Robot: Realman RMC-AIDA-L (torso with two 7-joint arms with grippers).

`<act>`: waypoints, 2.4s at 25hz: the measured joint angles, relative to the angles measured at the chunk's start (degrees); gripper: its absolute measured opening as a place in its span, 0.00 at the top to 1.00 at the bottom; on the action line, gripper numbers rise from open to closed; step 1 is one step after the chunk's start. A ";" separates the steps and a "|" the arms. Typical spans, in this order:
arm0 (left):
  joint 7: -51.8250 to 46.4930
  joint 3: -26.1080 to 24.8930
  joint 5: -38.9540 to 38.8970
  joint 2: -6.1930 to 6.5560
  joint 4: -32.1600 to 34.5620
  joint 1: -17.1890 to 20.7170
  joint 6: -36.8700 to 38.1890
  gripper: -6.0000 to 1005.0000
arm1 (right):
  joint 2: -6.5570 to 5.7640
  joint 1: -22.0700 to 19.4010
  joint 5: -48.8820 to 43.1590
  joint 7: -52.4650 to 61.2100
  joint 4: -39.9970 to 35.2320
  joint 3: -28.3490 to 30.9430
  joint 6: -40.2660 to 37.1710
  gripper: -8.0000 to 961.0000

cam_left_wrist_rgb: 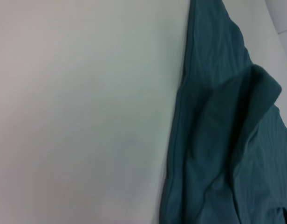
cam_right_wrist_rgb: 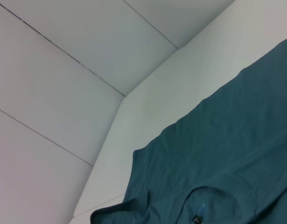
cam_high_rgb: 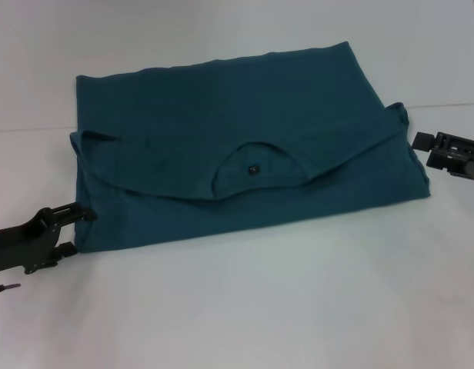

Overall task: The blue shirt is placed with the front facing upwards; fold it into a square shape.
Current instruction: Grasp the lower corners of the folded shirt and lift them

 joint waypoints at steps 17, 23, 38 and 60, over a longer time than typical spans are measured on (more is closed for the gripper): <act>0.00 0.44 0.16 -0.02 -1.67 -2.09 -0.14 0.18 | 0.03 -0.66 0.37 -0.05 0.00 0.03 -0.25 0.11; -0.45 0.04 0.31 0.07 -1.73 -1.79 -0.52 0.19 | 0.10 -0.92 0.39 -0.06 0.00 0.67 -0.59 0.11; -2.78 -0.86 -0.38 -0.08 -2.01 -1.84 0.23 0.20 | 0.12 -1.00 0.36 -0.03 0.00 1.20 -0.80 0.11; -4.35 -0.65 0.14 -0.01 -1.84 -1.31 1.50 0.27 | 0.12 -1.10 0.35 -0.10 0.00 2.14 -0.78 0.14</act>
